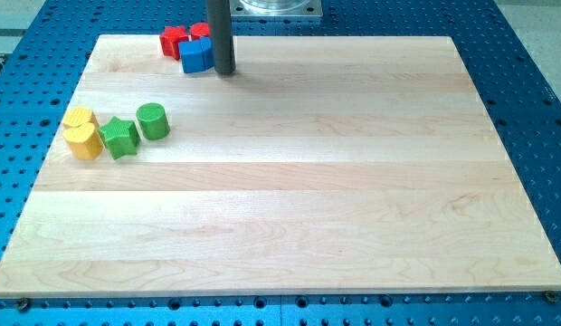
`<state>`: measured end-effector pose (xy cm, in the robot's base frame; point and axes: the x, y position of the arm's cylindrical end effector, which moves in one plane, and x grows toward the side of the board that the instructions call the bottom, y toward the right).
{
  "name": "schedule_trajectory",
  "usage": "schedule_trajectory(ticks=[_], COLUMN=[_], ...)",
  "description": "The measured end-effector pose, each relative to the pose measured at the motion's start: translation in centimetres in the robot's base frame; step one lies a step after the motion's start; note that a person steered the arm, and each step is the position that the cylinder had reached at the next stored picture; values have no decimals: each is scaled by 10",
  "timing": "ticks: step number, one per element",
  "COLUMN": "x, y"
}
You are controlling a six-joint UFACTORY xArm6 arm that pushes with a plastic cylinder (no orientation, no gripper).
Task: Separate the blue blocks from the red blocks
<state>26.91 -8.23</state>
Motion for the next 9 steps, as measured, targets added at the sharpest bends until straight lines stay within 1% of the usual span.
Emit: schedule_trajectory(ticks=[2,3,4,5,6,7,8,9], x=[3,41,37,17,6,-33,-50,-30], y=[0,-3,-40,-76,-119,-110,-108,-93])
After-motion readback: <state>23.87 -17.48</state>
